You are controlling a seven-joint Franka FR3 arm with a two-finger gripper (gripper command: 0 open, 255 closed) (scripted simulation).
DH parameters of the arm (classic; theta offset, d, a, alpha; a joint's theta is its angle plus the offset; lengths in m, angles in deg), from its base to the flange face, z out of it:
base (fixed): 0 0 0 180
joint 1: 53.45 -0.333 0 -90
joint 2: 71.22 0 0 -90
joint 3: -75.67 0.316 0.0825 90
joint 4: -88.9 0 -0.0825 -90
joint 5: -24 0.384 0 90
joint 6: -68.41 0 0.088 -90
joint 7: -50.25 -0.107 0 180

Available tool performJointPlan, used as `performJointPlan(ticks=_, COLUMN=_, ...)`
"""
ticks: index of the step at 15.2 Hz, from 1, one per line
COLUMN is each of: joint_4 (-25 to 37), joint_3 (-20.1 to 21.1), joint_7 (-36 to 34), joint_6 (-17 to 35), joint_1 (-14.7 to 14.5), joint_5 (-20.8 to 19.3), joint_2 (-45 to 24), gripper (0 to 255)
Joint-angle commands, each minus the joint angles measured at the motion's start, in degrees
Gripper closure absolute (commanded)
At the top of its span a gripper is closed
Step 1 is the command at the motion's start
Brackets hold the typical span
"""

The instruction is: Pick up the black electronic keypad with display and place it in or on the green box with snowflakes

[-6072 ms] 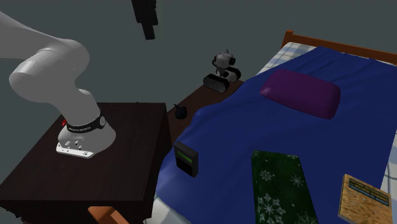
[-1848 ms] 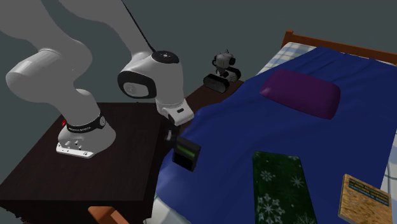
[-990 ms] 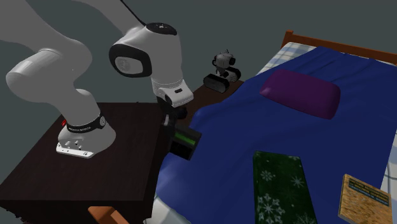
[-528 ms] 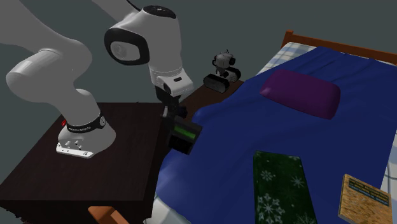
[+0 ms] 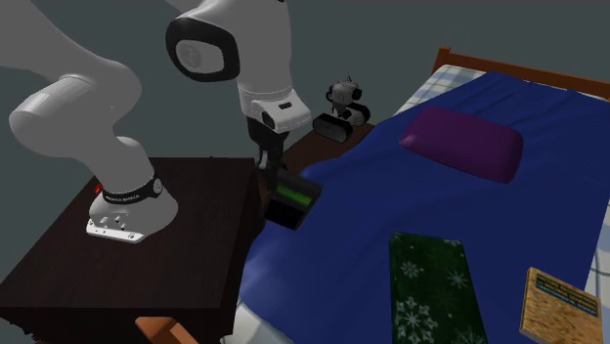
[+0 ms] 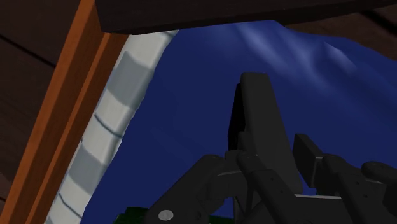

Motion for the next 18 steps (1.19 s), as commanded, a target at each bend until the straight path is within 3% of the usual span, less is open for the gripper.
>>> performJointPlan(ticks=1, joint_4=4.7, joint_3=-0.6, joint_7=0.9, joint_6=0.0, joint_1=0.3, joint_5=-0.2, joint_2=-4.6, gripper=255)
performJointPlan(ticks=9, joint_4=24.2, joint_3=-2.2, joint_7=3.7, joint_6=-3.2, joint_1=0.9, joint_5=0.5, joint_2=-20.9, gripper=255)
performJointPlan(ticks=18, joint_4=49.9, joint_3=-3.0, joint_7=6.6, joint_6=-11.2, joint_1=2.1, joint_5=2.2, joint_2=-38.6, gripper=255)
